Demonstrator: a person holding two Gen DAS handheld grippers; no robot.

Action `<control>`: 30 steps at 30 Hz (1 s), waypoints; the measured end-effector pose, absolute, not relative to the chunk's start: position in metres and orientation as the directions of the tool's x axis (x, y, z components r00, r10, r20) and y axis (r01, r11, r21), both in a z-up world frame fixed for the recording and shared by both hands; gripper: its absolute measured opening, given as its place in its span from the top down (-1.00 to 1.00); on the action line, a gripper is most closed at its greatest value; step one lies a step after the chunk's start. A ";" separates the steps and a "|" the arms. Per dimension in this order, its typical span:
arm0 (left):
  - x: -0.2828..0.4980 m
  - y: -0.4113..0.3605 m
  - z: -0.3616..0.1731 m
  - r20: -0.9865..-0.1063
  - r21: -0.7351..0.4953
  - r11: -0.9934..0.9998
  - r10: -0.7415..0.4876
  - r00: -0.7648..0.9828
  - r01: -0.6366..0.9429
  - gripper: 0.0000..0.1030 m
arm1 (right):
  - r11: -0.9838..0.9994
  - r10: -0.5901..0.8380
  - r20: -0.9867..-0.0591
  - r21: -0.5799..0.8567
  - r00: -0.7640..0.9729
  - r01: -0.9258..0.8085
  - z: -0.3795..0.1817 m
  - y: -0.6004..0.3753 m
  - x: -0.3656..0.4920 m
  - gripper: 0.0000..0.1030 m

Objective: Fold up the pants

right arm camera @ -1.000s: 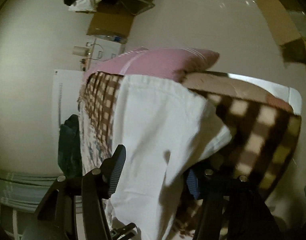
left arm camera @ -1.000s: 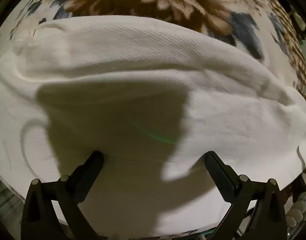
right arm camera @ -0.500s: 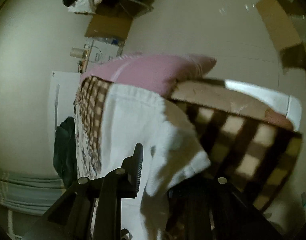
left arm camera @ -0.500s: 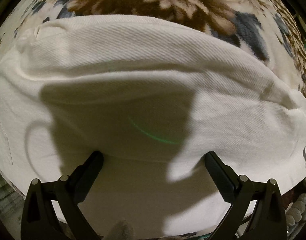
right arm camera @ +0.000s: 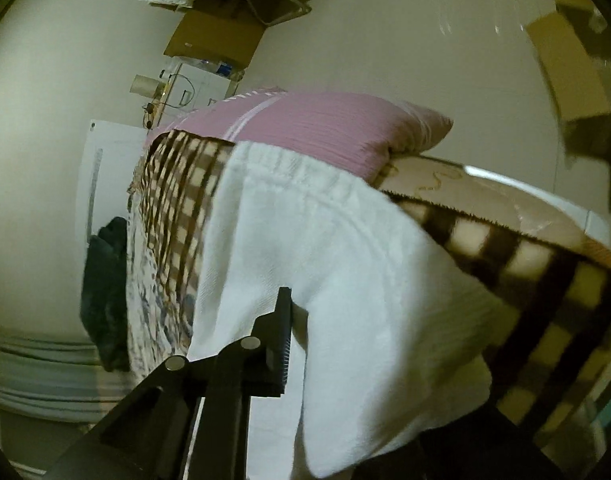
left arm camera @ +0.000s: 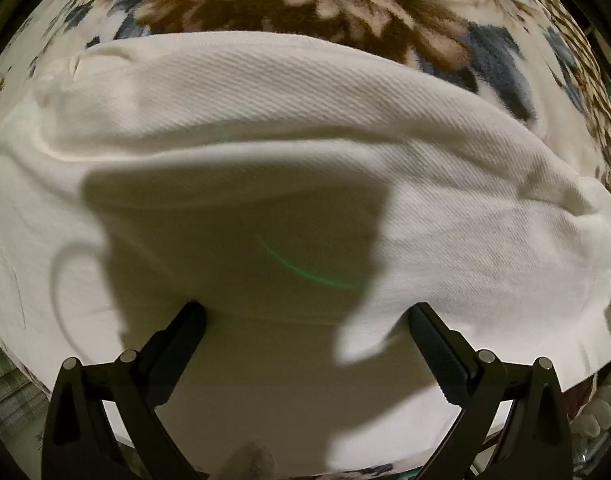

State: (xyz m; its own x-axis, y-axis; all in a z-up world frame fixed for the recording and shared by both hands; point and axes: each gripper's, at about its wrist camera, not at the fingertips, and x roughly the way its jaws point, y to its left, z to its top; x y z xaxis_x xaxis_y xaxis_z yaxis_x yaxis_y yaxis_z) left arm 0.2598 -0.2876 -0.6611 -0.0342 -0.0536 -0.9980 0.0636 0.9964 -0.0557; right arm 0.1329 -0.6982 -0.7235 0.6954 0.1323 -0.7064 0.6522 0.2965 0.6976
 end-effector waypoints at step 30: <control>0.224 -0.121 -0.555 -0.983 -0.108 0.990 -0.093 0.160 -0.087 -1.00 | 0.748 0.259 -0.745 0.557 0.615 0.359 -0.543 -0.378 0.190 0.80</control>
State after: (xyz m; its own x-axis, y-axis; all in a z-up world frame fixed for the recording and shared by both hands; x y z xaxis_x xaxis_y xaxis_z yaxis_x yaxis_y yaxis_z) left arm 0.2236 -0.1212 -0.5545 0.1598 -0.0932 -0.9827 -0.0868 0.9903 -0.1081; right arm 0.1898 -0.3778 -0.5427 0.6152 0.2591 -0.7446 0.3594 0.7485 0.5573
